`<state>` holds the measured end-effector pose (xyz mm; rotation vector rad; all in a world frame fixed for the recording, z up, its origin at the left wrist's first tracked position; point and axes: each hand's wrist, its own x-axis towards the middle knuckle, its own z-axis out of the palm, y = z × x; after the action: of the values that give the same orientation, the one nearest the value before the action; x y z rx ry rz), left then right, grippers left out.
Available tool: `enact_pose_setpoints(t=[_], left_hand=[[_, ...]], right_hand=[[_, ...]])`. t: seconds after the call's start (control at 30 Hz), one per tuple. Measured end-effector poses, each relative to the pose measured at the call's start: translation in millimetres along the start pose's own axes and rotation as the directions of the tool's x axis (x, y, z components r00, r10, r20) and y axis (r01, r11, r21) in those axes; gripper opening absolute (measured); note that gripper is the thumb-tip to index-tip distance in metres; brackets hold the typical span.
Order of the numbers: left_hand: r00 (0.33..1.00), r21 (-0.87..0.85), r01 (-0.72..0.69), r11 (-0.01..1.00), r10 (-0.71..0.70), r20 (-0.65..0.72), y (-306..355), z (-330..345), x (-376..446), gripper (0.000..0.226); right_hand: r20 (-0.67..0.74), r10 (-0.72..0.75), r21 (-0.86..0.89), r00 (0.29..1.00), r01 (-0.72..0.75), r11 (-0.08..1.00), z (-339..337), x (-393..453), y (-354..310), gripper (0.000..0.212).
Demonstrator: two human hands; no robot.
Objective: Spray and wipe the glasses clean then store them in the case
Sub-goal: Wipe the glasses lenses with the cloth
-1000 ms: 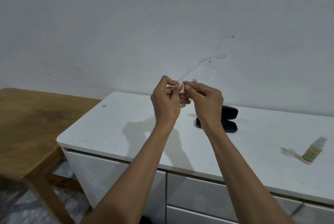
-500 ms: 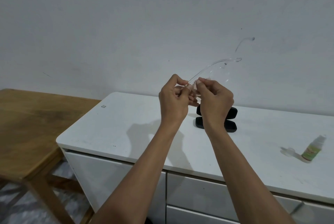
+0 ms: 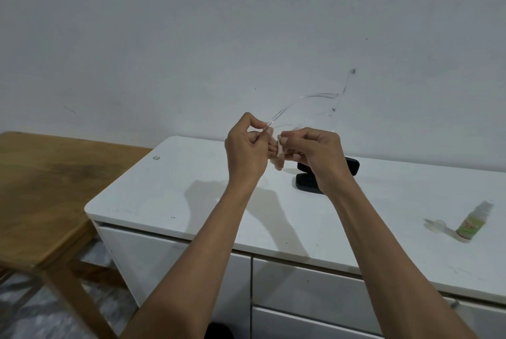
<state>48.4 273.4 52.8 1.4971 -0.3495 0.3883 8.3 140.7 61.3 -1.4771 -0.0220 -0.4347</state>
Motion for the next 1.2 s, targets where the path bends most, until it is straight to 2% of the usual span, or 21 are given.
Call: enact_pose_setpoints(t=[0.13, 0.33, 0.5, 0.6, 0.67, 0.73, 0.87, 1.0, 1.2], left_hand=[[1.0, -0.011, 0.01, 1.0, -0.011, -0.015, -10.6, -5.0, -0.5, 0.016], [0.998, -0.045, -0.013, 0.999, 0.01, -0.058, -17.7, -6.3, 0.7, 0.017], [0.988, -0.092, -0.043, 0.995, 0.028, -0.151, -22.8, -10.7, 5.0, 0.006], [0.972, -0.108, -0.061, 0.992, 0.035, -0.234, -29.5, -21.3, 11.2, 0.01], [0.963, -0.107, -0.077, 0.991, 0.047, -0.264, -38.5, -32.8, 15.6, 0.011], [0.96, -0.076, -0.083, 0.994, 0.059, -0.275, -49.4, -45.5, 18.7, 0.012], [0.961, 0.06, -0.099, 0.993, 0.112, -0.251, -70.0, -68.4, 20.0, 0.02], [0.964, 0.255, -0.162, 0.953, 0.208, -0.168, -92.6, -92.0, 19.5, 0.02], [0.976, 0.431, -0.167, 0.887, 0.211, -0.057, -126.3, -121.3, 15.1, 0.026]], right_hand=[[-0.01, -0.012, -0.123, 1.0, 0.011, 0.992, 1.6, -2.3, 3.5, 0.007], [-0.191, -0.08, -0.126, 0.978, 0.056, 0.99, 14.4, -5.1, 20.9, 0.007], [-0.196, -0.148, -0.16, 0.969, 0.117, 0.98, 17.7, -8.0, 26.3, 0.012], [-0.205, -0.135, -0.131, 0.969, 0.11, 0.985, 11.9, -8.8, 28.1, 0.014], [-0.234, -0.116, -0.108, 0.965, 0.093, 0.99, 7.0, -9.0, 30.0, 0.025], [-0.241, -0.096, -0.076, 0.966, 0.08, 0.994, 2.4, -9.0, 34.4, 0.034], [-0.277, -0.063, -0.054, 0.959, 0.05, 0.997, -3.8, -8.4, 45.2, 0.014], [-0.325, -0.011, -0.044, 0.946, -0.003, 0.999, -10.4, -7.6, 51.8, 0.016], [-0.362, 0.025, -0.073, 0.932, -0.055, 0.996, -22.6, -3.1, 60.2, 0.01]])
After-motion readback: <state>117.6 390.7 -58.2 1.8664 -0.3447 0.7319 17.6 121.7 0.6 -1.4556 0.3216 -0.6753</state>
